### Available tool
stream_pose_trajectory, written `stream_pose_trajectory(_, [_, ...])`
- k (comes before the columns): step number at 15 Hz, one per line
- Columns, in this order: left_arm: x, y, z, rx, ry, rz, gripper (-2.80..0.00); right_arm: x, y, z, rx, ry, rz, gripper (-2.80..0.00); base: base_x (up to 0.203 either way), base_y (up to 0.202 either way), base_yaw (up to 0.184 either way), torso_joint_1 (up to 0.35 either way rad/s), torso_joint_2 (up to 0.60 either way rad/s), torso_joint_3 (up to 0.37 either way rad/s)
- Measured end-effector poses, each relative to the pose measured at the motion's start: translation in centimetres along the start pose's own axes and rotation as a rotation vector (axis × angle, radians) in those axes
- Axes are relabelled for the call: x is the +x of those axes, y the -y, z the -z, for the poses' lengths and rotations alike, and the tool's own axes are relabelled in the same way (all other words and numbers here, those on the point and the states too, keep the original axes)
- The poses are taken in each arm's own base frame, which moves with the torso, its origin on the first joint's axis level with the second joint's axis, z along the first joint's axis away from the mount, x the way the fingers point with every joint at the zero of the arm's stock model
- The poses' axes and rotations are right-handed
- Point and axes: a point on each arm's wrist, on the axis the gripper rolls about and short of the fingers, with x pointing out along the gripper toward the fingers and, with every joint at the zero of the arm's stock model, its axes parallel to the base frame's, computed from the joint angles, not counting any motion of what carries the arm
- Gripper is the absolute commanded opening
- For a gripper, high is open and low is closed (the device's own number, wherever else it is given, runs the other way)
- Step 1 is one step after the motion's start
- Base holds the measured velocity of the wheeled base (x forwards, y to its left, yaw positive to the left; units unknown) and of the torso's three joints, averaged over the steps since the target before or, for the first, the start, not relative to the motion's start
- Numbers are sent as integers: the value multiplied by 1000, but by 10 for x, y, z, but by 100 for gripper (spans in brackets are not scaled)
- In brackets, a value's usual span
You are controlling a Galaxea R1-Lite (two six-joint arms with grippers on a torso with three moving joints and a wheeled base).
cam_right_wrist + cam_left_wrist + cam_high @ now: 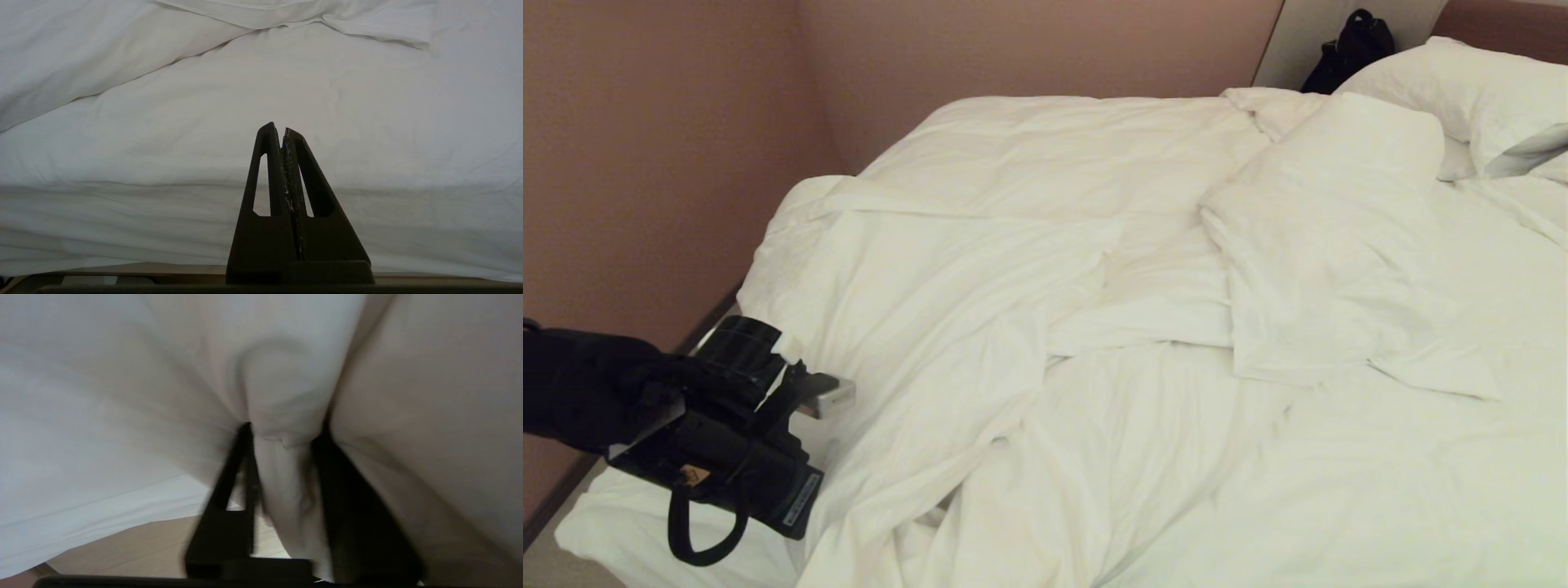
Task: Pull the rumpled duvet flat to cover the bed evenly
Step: Flatten the corners of the folded blanket
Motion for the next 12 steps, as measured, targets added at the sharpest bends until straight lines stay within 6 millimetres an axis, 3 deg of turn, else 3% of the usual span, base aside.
stream_pose_trajectory(3, [-2,0,-2,0,31,-6,0,0,0,0,0,0,0,-280,0,0,0,0,0,0])
stream_pose_trajectory(5, [-14,1,-2,-6,82,-21,0,0,0,0,0,0,0,-280,0,0,0,0,0,0])
stream_pose_trajectory(12, [-106,14,8,-10,429,-211,0,0,0,0,0,0,0,-280,0,0,0,0,0,0])
